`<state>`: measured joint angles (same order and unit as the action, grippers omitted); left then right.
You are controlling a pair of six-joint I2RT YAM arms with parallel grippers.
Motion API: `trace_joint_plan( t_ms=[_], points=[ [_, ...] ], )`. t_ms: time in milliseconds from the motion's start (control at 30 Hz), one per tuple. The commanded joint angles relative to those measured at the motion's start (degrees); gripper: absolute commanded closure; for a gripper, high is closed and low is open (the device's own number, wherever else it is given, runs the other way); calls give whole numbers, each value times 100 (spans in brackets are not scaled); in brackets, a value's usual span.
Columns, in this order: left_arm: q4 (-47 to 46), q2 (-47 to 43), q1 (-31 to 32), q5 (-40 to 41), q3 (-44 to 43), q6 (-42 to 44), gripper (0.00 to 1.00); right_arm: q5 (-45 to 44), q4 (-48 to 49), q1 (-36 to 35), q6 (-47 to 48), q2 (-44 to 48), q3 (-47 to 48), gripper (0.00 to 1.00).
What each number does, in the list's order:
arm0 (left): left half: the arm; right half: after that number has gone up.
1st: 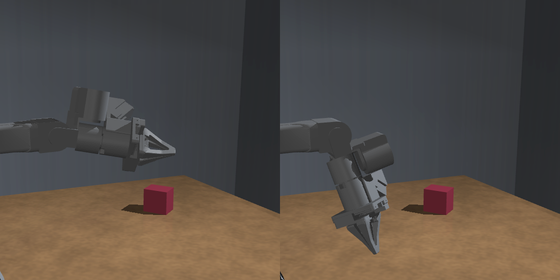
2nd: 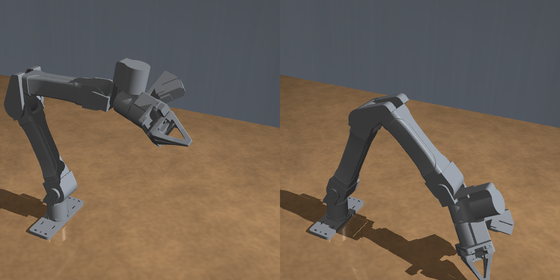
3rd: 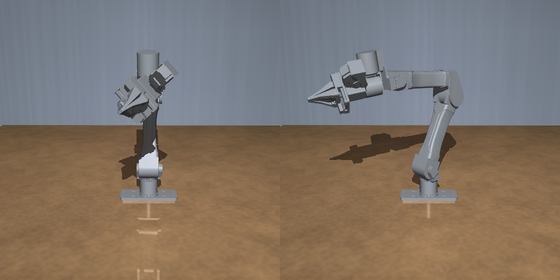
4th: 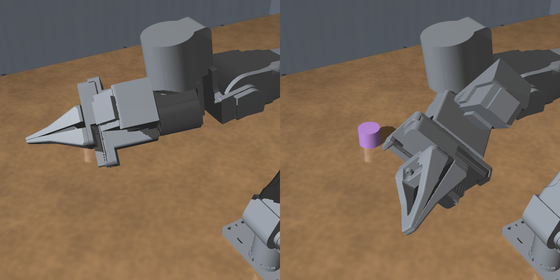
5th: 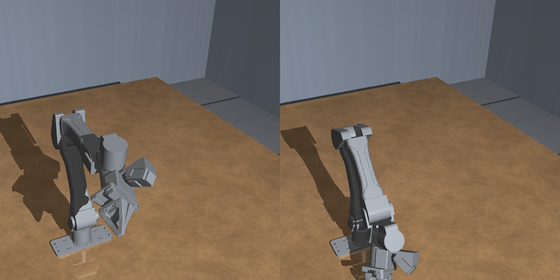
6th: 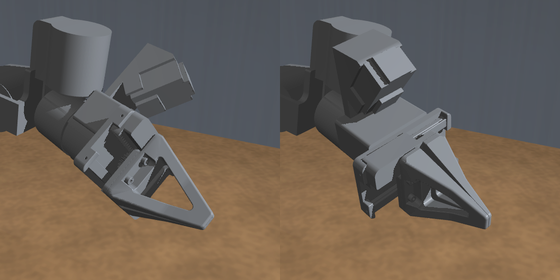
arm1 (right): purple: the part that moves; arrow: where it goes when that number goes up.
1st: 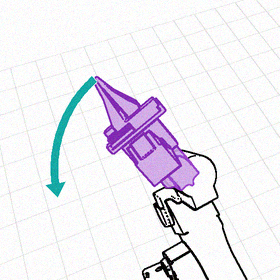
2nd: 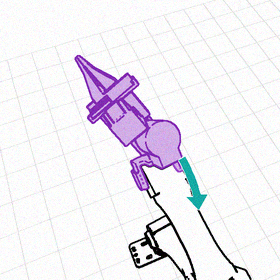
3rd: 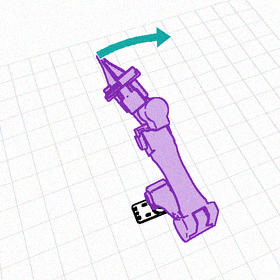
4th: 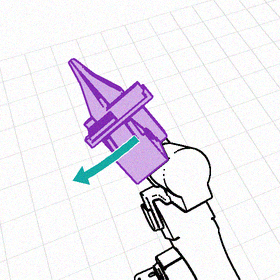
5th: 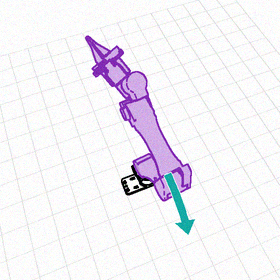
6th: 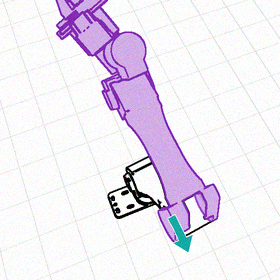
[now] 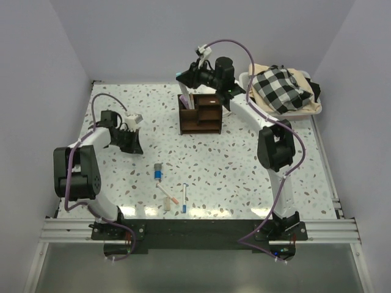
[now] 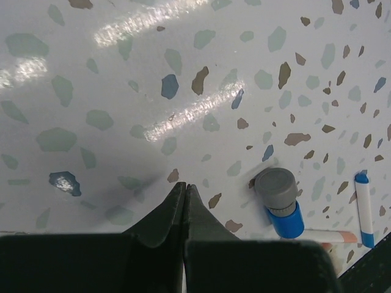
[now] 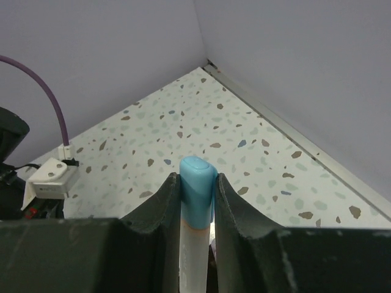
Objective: Sort the stationery into containers
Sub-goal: Place the pen in the storage box.
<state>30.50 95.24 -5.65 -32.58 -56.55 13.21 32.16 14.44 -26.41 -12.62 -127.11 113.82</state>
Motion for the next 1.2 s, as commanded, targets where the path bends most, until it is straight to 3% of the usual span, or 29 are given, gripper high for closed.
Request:
trace_joint_plan(
  t_ms=[0,200,833,933,1033,1167],
  points=[
    [35,73,239,-117,66,278,100,185,752,-66,514,485,-630,100],
    [236,153,293,58,-206,375,100,335,1464,-83,761,609,-1292,100],
    [1036,240,284,-100,-558,919,99,106,2142,-92,1157,389,-1362,100],
    [1107,276,240,41,-690,938,74,1,2248,-92,1113,345,-1415,84],
    [1029,319,135,128,-708,868,68,27,2195,-92,1051,380,-1441,73],
    [897,364,64,278,-795,736,67,9,2142,-92,1121,564,-1748,75]
  ],
)
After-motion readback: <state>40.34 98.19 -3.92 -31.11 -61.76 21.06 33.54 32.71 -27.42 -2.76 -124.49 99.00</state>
